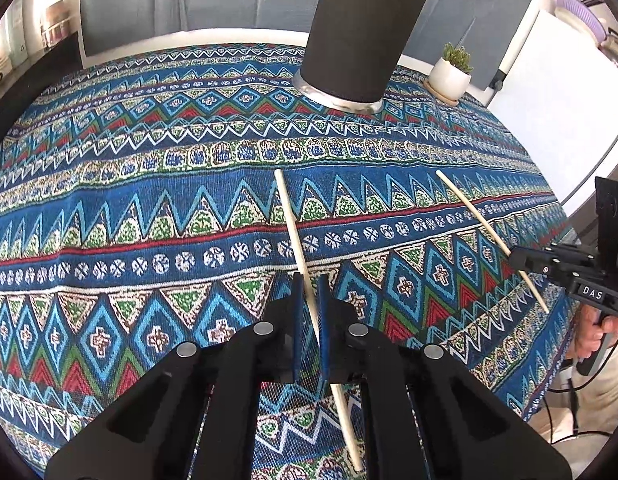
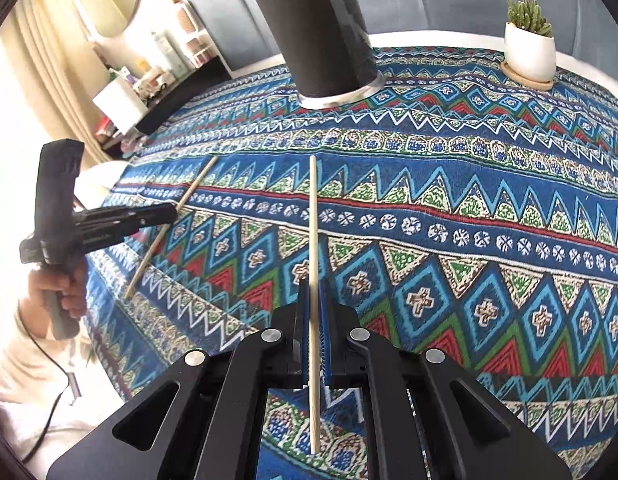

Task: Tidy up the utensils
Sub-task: 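Lift both held chopsticks over the black holder and lower them inside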

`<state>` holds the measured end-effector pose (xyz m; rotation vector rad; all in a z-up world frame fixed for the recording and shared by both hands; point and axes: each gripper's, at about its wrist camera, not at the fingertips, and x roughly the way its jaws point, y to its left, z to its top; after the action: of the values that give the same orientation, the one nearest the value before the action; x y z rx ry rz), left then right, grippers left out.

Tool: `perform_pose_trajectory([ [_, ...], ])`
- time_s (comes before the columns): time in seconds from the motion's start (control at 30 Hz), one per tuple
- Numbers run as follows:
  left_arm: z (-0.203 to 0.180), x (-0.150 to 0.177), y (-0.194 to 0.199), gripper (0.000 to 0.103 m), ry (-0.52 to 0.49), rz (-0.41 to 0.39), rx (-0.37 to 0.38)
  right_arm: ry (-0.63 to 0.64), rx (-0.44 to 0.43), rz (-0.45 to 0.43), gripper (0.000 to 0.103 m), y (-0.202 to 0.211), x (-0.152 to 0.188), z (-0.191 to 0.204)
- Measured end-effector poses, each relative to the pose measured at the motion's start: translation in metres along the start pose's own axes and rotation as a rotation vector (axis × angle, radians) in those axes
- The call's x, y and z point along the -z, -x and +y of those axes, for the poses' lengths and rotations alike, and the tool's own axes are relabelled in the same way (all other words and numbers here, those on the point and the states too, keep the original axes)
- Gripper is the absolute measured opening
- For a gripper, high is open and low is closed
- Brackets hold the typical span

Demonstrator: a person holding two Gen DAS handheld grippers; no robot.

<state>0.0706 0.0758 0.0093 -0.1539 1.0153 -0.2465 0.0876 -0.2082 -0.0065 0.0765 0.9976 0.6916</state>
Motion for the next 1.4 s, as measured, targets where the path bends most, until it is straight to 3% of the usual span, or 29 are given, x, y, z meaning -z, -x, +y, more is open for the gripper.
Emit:
perform_pose_trajectory([
  [0.17, 0.008, 0.011, 0.012, 0.005, 0.045, -0.018, 0.071, -0.029, -0.078, -0.091, 0.005, 0.021, 0.01, 0.004],
  [0.43, 0.011, -0.002, 0.055, 0.005, 0.04, -0.146, 0.069, -0.062, -0.135, -0.172, 0.005, 0.043, 0.003, 0.0],
  [0.87, -0.002, -0.059, 0.093, 0.005, -0.066, -0.296, 0.021, 0.02, -0.082, -0.312, 0.005, 0.1, -0.042, 0.004],
  [1.3, -0.012, -0.127, 0.106, 0.005, -0.113, -0.345, 0.051, 0.077, -0.046, -0.426, 0.005, 0.127, -0.109, 0.018],
  [1.4, -0.011, -0.14, 0.117, 0.005, -0.111, -0.415, 0.068, 0.083, -0.053, -0.45, 0.005, 0.128, -0.128, 0.021],
])
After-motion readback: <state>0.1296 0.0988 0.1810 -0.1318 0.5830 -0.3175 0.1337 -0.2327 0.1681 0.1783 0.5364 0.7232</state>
